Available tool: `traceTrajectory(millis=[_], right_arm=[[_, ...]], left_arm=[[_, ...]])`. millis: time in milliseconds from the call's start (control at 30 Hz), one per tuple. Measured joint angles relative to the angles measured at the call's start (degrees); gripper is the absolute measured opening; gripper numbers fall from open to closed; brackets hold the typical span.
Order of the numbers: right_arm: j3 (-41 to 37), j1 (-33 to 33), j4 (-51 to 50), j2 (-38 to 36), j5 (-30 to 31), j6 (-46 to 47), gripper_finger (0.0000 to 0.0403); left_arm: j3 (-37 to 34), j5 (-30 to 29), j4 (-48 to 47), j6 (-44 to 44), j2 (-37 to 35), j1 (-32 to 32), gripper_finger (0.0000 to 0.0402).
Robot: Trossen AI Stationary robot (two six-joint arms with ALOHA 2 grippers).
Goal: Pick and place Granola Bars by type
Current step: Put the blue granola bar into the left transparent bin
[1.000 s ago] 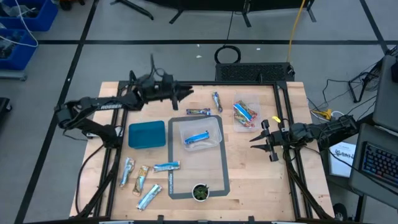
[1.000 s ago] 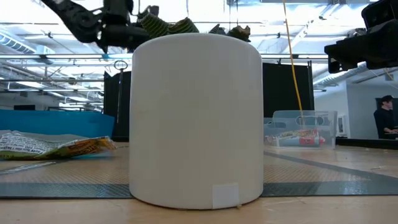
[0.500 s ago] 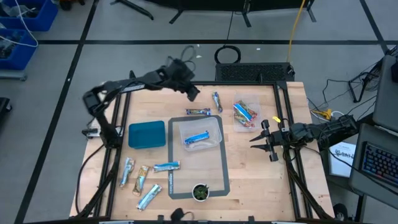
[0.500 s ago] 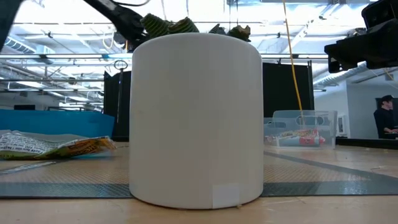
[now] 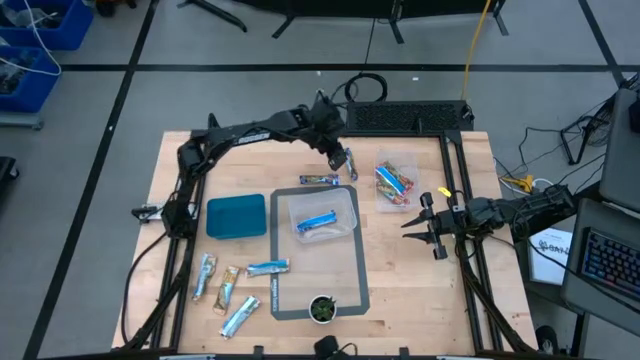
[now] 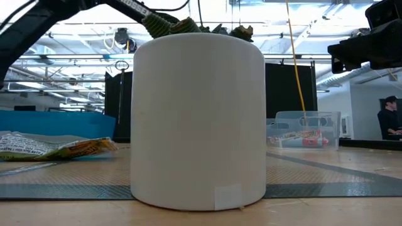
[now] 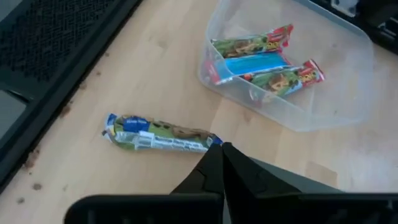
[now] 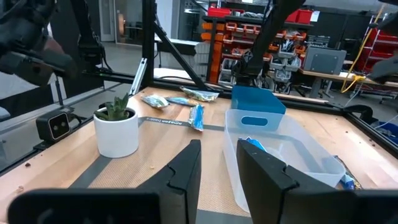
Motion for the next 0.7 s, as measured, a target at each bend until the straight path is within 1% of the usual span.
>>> traceTrajectory(millis=[133,233,333,700], right_arm=[[0.0,0.0,0.0,0.0,0.0,0.0,0.0095],[0.0,0.0,0.0,0.0,0.0,0.0,0.0094],[0.0,0.0,0.0,0.0,0.0,0.0,0.0094],[0.0,0.0,0.0,0.0,0.0,0.0,0.0094]], left_arm=[[1.8,0.8,0.9,-0.5,3.4,-0.2,0.0003],[1.8,2.9,2.9,-2.0,6.3,-0.2,0.0002],[1.8,3.1,5.1,-3.2,8.6,-0.2,0.0002],[1.8,3.0,7.3,-7.5,10.0,-0.2,0.0001]])
